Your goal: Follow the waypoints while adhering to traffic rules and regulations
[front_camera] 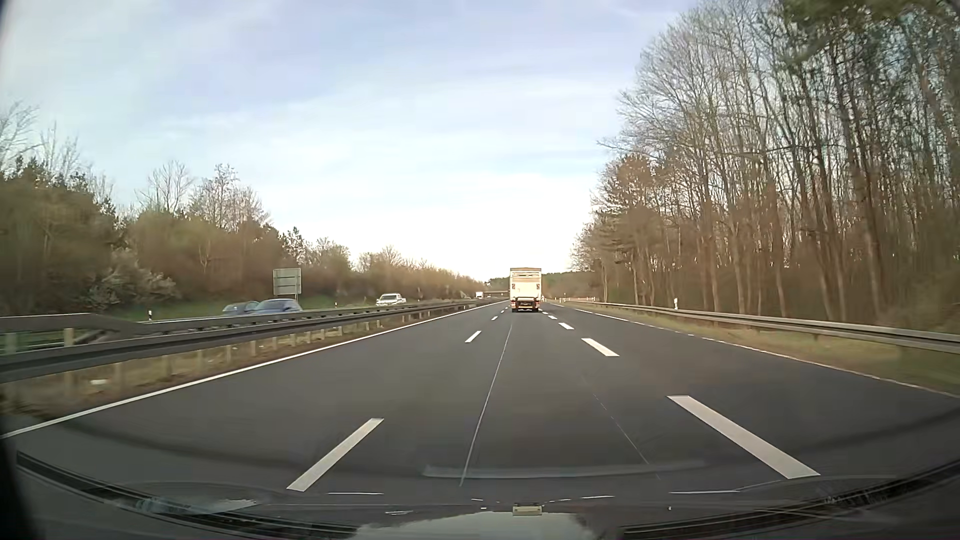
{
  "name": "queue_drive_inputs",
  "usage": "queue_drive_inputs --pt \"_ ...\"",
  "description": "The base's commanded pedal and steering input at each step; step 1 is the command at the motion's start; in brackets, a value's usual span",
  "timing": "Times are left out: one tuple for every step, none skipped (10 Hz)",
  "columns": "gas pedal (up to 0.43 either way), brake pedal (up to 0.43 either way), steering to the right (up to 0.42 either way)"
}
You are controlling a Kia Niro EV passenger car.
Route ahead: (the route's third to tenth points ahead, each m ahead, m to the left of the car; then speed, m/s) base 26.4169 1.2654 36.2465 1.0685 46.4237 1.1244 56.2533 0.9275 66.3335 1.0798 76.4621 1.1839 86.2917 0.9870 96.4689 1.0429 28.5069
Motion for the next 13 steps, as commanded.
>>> queue_drive_inputs --pt "0.118 0.000 -0.006" --pt "0.118 0.000 -0.006" --pt "0.118 0.000 -0.006" --pt "0.130 0.000 -0.006" --pt "0.130 0.000 -0.006" --pt "0.130 0.000 -0.006" --pt "0.130 0.000 -0.006" --pt "0.130 0.000 -0.006" --pt "0.130 0.000 -0.006" --pt "0.138 0.000 -0.006" --pt "0.138 0.000 -0.006" --pt "0.138 0.000 -0.006" --pt "0.138 0.000 -0.005"
